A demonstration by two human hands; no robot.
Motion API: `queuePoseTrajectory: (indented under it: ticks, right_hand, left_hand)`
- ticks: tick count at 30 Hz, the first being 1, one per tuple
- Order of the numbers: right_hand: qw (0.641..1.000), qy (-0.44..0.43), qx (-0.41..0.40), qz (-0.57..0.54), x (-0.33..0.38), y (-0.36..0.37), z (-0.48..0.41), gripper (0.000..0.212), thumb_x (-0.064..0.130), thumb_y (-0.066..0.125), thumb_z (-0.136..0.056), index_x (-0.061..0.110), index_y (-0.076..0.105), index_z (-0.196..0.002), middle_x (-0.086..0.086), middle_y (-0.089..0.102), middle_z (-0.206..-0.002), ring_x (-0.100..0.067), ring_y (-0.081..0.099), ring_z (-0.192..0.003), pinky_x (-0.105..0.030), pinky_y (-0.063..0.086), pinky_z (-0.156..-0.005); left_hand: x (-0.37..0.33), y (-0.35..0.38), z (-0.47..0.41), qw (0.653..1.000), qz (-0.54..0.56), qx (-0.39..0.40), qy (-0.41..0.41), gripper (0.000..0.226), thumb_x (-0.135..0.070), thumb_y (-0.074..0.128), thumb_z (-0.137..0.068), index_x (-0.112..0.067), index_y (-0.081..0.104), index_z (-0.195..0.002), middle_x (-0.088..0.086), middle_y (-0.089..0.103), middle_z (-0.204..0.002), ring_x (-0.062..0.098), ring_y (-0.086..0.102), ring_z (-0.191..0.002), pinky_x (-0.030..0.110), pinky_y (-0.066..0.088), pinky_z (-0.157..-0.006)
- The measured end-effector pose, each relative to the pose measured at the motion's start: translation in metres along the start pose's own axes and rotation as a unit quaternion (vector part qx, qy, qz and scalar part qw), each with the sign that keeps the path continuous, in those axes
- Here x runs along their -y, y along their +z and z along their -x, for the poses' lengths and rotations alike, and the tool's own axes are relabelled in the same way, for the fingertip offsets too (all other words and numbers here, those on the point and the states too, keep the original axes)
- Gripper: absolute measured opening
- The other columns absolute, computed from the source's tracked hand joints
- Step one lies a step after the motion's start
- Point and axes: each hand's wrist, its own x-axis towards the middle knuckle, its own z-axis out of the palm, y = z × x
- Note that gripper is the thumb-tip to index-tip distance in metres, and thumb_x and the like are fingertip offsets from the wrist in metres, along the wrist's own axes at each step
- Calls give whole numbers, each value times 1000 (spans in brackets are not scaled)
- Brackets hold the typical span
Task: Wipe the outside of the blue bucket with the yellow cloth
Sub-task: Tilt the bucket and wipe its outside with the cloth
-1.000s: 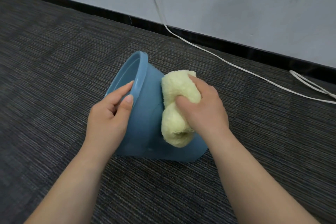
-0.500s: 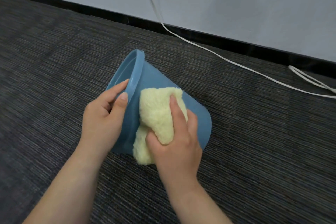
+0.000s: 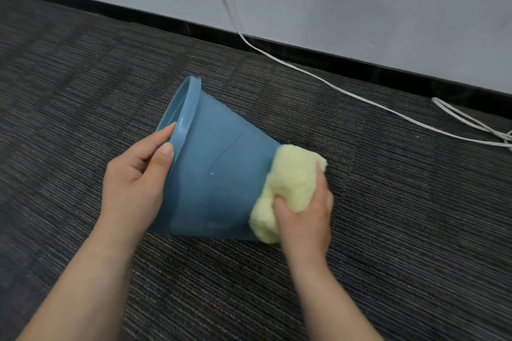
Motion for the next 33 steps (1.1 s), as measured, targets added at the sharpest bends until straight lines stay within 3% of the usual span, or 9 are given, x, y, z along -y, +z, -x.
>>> queuePoseTrajectory:
  ticks: [5, 11, 19, 22, 24, 26, 28, 31, 33]
  right_hand:
    - [996, 71, -19, -42, -11, -16, -16, 72, 18, 59, -73, 37, 25, -134, -1, 36, -137, -14, 41, -87, -25, 29, -73]
    - [986, -142, 65, 52, 27, 6, 21, 89, 32, 62, -68, 72, -4, -114, 5, 28, -134, -20, 45, -107, -32, 41, -76]
    - [999, 40, 0, -9, -16, -19, -24, 73, 16, 59, -74, 37, 24, -134, -4, 37, -134, -22, 47, -95, -26, 31, -74]
    - [999, 28, 7, -29, -22, -18, -24, 71, 16, 58, -73, 37, 25, -133, -1, 36, -133, -12, 39, -87, -28, 31, -74]
    - [1000, 12, 21, -13, -22, -16, -21, 72, 18, 57, -73, 39, 23, -133, 0, 36, -130, -12, 39, -87, -29, 33, -73]
    - [999, 3, 34, 24, -22, -16, -17, 73, 21, 57, -72, 40, 21, -134, 1, 36, -127, -13, 39, -86, -30, 33, -71]
    - [998, 6, 39, 50, -23, -18, -13, 74, 22, 57, -73, 40, 19, -134, 0, 35, -128, -16, 40, -87, -31, 34, -70]
    - [997, 10, 42, 69, -23, -20, -6, 76, 22, 57, -73, 39, 18, -135, -2, 35, -129, -24, 48, -95, -33, 37, -71]
    - [995, 1, 50, 90, -25, -19, 0, 77, 23, 58, -72, 39, 17, -135, -2, 35, -129, -27, 50, -96, -33, 38, -70]
  left_hand:
    - [-3, -1, 3, 1000, 0, 11, 5, 35, -7, 48, -87, -37, 51, -105, -22, 55, -95, -27, 51, -81, -5, 37, -68]
    - [2, -4, 1, 1000, -3, 1, 10, 34, -7, 47, -88, -34, 50, -108, -20, 56, -96, -25, 52, -80, -3, 39, -68]
    - [16, -20, 0, 999, -6, -15, -35, 28, -17, 47, -86, -37, 59, -101, -40, 64, -77, -18, 57, -82, 2, 45, -71]
    - [13, -20, 4, 998, -29, -43, -41, 25, -42, 36, -82, -47, 57, -93, -21, 66, -92, -9, 58, -88, 12, 45, -77]
    - [13, -23, 7, 995, -44, -64, -60, 30, -53, 26, -82, -49, 55, -91, -19, 69, -82, -5, 60, -84, 13, 42, -75]
    - [12, -25, 9, 994, -57, -67, -70, 34, -46, 22, -91, -41, 55, -93, -22, 66, -64, -13, 59, -71, 1, 38, -60]
    - [8, -27, 8, 992, -80, -51, -84, 33, -37, 24, -95, -30, 57, -93, -22, 55, -71, -7, 54, -67, 5, 35, -53]
    - [-3, -29, -8, 989, -107, 0, -104, 18, -35, 40, -90, -31, 56, -85, -20, 52, -78, -6, 45, -72, 15, 34, -60]
    - [-12, -28, -24, 987, -107, 22, -121, 21, -41, 47, -85, -31, 54, -103, -22, 51, -82, -7, 45, -75, 20, 34, -67]
